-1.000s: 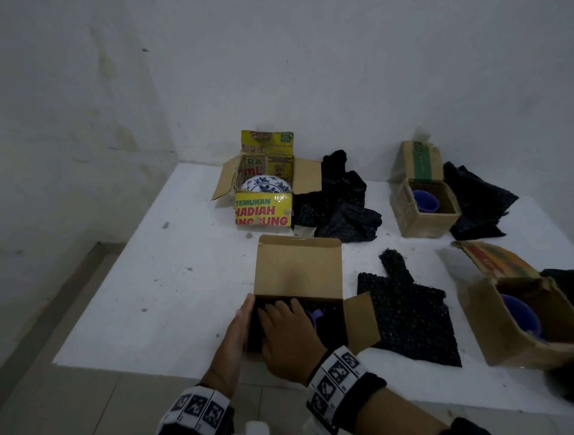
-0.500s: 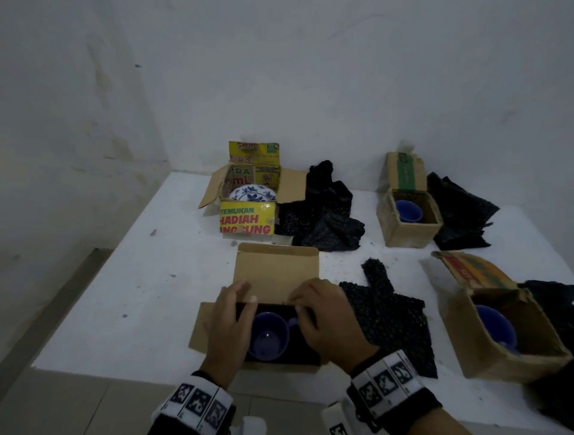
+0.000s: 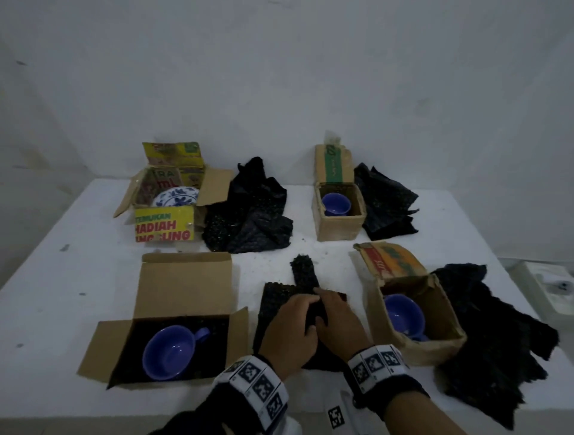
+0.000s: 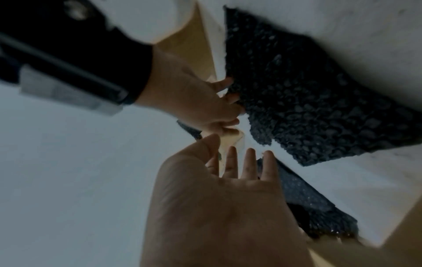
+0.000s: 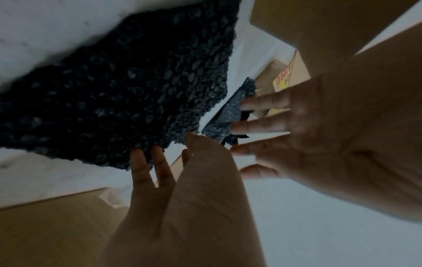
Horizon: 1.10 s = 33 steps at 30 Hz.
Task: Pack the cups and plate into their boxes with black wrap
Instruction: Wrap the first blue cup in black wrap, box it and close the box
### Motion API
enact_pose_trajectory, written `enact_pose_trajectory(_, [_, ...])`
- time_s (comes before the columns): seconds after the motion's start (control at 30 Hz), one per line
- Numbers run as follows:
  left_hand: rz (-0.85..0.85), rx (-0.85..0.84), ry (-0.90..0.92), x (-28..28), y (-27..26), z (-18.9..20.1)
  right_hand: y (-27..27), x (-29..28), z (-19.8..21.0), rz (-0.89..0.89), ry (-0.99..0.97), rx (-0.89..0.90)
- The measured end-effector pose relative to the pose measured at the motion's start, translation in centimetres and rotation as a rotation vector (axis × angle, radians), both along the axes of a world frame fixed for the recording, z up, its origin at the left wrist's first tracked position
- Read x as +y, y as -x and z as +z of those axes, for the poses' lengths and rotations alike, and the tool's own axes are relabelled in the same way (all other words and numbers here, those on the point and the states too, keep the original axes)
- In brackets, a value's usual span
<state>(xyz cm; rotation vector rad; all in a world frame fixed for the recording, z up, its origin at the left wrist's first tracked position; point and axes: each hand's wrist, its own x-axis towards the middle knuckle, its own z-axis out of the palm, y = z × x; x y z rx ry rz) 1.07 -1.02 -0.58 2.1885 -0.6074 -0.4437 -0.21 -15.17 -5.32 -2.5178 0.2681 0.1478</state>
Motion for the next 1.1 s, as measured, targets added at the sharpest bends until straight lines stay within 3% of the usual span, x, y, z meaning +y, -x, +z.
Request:
enact_pose_trajectory(0.13, [0.08, 0.079, -0.216, -1.9, -0.8, -3.1, -0.3, -0.8, -1.9, 0.083, 0.08, 0.111])
enact_pose_trajectory(0.27, [0.15, 0.128, -0.317, -3.1, -1.5, -4.6, -0.1, -1.2, -3.1, 0.146, 0.197, 0.073])
enact_pose_trajectory(0.4, [0.137, 0.106, -0.401, -3.5, -1.9, -5.2, 0.0, -1.4, -3.6, 0.106, 0.179, 0.005])
enact_pose_trajectory(0.53, [0.159, 0.071, -0.425, -3.9, -2.4, -4.5, -0.5, -1.3, -3.2, 0.001, 0.036, -0.016])
enact_pose_trajectory(0.67, [0.263, -0.028, -0.32, -4.1, -2.9, -3.2, -0.5, -1.4, -1.3, -0.075, -0.094, -0.061])
enact_pose_trajectory(0.8, [0.296, -0.143, -0.164, -3.7, -3.4, -0.3, -0.3, -2.2, 1.7, -0.073, -0.133, -0.246])
enact_pose_trajectory(0.93, [0.228, -0.207, 0.04, -2.1, -3.7, 4.3, -0.6, -2.0, 5.7, 0.058, -0.149, -0.426])
enact_pose_trajectory(1.1, [0.211, -0.094, 0.261, 4.0, -4.3, 9.0, -1.7, 1.6, 9.9, 0.228, -0.365, -0.566])
